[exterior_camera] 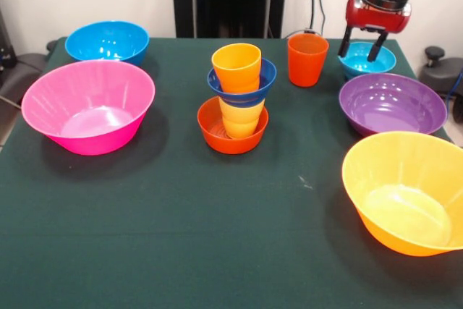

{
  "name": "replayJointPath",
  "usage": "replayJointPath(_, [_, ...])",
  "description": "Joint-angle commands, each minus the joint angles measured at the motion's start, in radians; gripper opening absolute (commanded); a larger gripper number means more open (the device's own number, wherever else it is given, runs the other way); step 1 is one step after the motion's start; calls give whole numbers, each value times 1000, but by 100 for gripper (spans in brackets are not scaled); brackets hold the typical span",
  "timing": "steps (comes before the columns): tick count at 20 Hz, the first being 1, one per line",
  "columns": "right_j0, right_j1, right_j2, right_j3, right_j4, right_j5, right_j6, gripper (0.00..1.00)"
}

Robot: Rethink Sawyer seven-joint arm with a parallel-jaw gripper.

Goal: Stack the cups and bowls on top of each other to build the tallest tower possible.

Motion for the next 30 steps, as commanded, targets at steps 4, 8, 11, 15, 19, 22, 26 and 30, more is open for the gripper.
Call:
replayJointPath(4, [11,53,85,-9,18,-121,173,100])
replayJointPath(8, [38,72,39,-10,18,-115,183,100])
replayJointPath(11, [56,77,19,4,30,-115,199,100])
replayJointPath(15, [64,84,12,33,33,-145,209,100])
replayJointPath(19, [66,96,4,57,27,-174,217,100])
replayJointPath(22, [47,96,28,84,19,-195,216,100])
replayJointPath(26, [15,104,75,108,10,-236,215,100])
replayJointPath(30, [-12,118,108,134,-3,-282,214,100])
